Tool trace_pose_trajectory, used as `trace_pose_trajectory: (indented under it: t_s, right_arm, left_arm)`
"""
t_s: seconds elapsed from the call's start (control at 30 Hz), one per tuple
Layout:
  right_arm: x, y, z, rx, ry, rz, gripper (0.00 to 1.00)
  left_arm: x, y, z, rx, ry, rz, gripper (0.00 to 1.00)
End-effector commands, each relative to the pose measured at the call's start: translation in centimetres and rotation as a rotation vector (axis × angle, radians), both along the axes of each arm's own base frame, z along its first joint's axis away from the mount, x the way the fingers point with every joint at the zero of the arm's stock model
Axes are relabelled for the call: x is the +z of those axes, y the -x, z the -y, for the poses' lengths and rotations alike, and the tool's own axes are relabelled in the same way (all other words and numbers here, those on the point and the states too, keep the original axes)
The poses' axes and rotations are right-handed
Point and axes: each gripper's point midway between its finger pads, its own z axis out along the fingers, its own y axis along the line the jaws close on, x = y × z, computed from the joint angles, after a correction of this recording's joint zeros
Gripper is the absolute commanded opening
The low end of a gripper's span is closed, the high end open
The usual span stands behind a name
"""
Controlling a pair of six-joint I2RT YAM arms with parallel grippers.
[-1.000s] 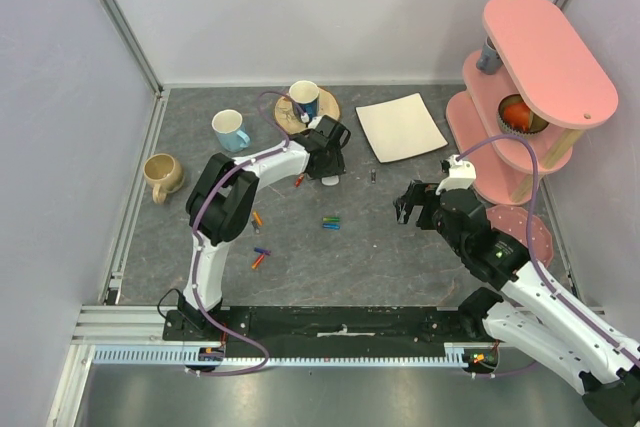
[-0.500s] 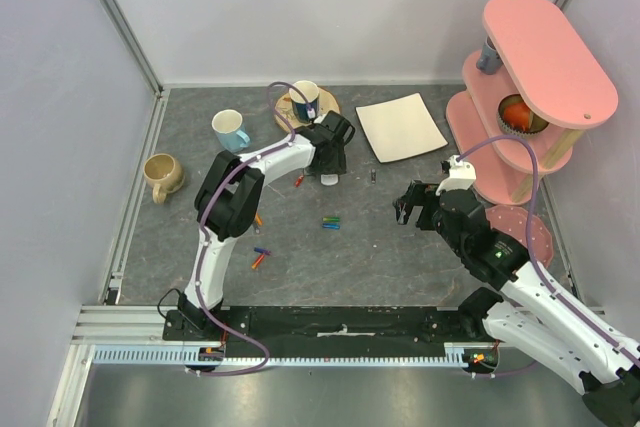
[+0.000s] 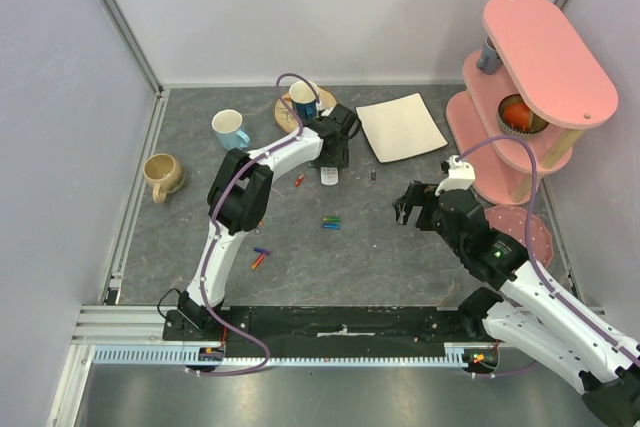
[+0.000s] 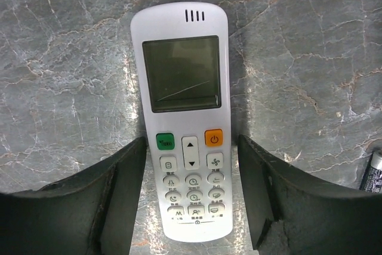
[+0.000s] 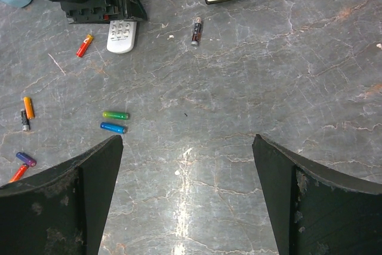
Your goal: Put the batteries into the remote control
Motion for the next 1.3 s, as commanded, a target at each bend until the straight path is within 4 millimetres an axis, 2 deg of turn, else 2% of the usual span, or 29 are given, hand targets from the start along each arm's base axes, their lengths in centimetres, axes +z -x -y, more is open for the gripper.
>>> trace_pose_trajectory:
  t_s: [0.0,0.17,0.27,0.3,0.37,0.4,0.47,0.5,0.53,0.57,0.6,0.63,0.67,0.7,0.73,0.77,0.8,0.83,0.87,0.9,1.03,1.07,1.13,1.17,1.2,1.23,1.27]
  right_arm:
    - [-0.2,0.0,-0.1,0.000,-0.011,-0.003,0.98]
    - [-0.2,0.0,-0.2,0.001,-0.012,-0.003,0.98]
    - [-0.2,0.0,-0.2,0.002,-0.011,-0.006,0.98]
    - [-0.2,0.0,-0.2,0.002,-0.012,-0.006,0.98]
    - [0.0,-0.1,-0.2,0.004,-0.011,0.000,0.98]
    - [0.0,0.0,-0.2,0.007,-0.005,0.003,0.98]
    - [0.1,-0.2,0.2,-0.007,0.010,0.010,0.98]
    - [0.2,-0.3,0.3,-0.008,0.025,0.018,0.98]
    - [0.3,-0.3,0.4,-0.007,0.032,0.019,0.98]
    - [0.7,-0.4,0.3,-0.005,0.032,0.026,0.98]
    - [0.8,-0.5,0.3,-0.003,0.037,0.028,0.98]
    - [0.9,-0.5,0.2,0.001,0.039,0.025,0.98]
    - [1.3,-0.6,0.0,0.006,0.031,0.029,0.98]
    - [1.4,-0.7,-0.1,0.008,0.030,0.027,0.98]
    - [1.4,-0.6,-0.3,0.017,0.027,0.023,0.98]
    - [1.5,-0.6,-0.4,0.020,0.021,0.022,0.98]
    - [1.4,-0.7,-0.5,0.020,0.019,0.019,0.98]
    - [1.3,-0.6,-0.6,0.020,0.010,0.013,0.98]
    - [1.1,-0.5,-0.6,0.019,0.008,0.007,0.98]
    - [0.9,-0.5,-0.7,0.018,0.003,-0.002,0.98]
    - [0.4,-0.3,-1.6,0.047,-0.038,-0.013,0.98]
    - [-0.2,0.2,-2.2,0.089,-0.054,-0.024,0.98]
    - [1.0,0.2,-3.2,0.120,-0.132,0.028,0.98]
    - [0.3,0.8,-3.9,0.153,-0.176,0.013,0.98]
    - [1.2,1.3,-4.6,0.193,-0.228,0.043,0.98]
    - [2.0,1.5,-5.8,0.254,-0.277,0.080,0.98]
    - [2.7,2.0,-6.6,0.310,-0.305,0.094,0.98]
  left_arm:
    - [-0.6,-0.3,-1.0,-0.017,-0.062,-0.007,0.67]
    - [-1.2,0.1,-1.3,-0.018,-0.074,-0.020,0.58]
    - [-0.9,0.0,-1.4,-0.023,-0.074,-0.012,0.42]
    - [-0.4,-0.2,-1.3,-0.024,-0.062,0.007,0.32]
    - [0.3,-0.2,-1.4,-0.026,-0.056,0.026,0.24]
    - [2.5,-0.7,-1.1,-0.024,-0.030,0.075,0.14]
    - [4.1,-0.4,-1.4,-0.020,-0.008,0.109,0.05]
    - [7.4,-0.7,-1.1,-0.020,0.041,0.180,0.02]
    - [9.1,-0.4,-1.2,-0.020,0.067,0.212,0.02]
    - [8.9,0.7,-1.8,-0.016,0.072,0.205,0.02]
    - [13.0,0.9,-1.7,-0.019,0.151,0.285,0.02]
    - [14.0,1.7,-1.8,-0.015,0.182,0.299,0.02]
    - [12.8,3.2,-2.6,-0.014,0.183,0.274,0.02]
    - [13.7,4.4,-2.5,-0.030,0.234,0.277,0.02]
    - [16.9,5.4,-2.4,-0.029,0.328,0.341,0.02]
    - [15.0,7.4,-3.4,-0.028,0.332,0.305,0.02]
    - [15.2,8.7,-3.5,-0.035,0.375,0.299,0.02]
    - [18.4,9.8,-3.7,-0.036,0.472,0.369,0.02]
    - [16.3,11.6,-4.6,-0.038,0.473,0.335,0.02]
    - [16.5,12.7,-4.5,-0.058,0.519,0.335,0.02]
    - [19.6,17.2,-5.8,-0.120,0.699,0.424,0.02]
    - [21.4,18.9,-6.0,-0.169,0.781,0.486,0.02]
    - [23.0,21.0,-5.7,-0.251,0.880,0.520,0.02]
    - [22.7,22.0,-5.8,-0.281,0.911,0.537,0.02]
    - [25.5,23.5,-5.8,-0.359,0.994,0.621,0.02]
    - [26.4,24.3,-5.8,-0.397,1.037,0.660,0.02]
    - [25.2,25.0,-5.9,-0.414,1.056,0.657,0.02]
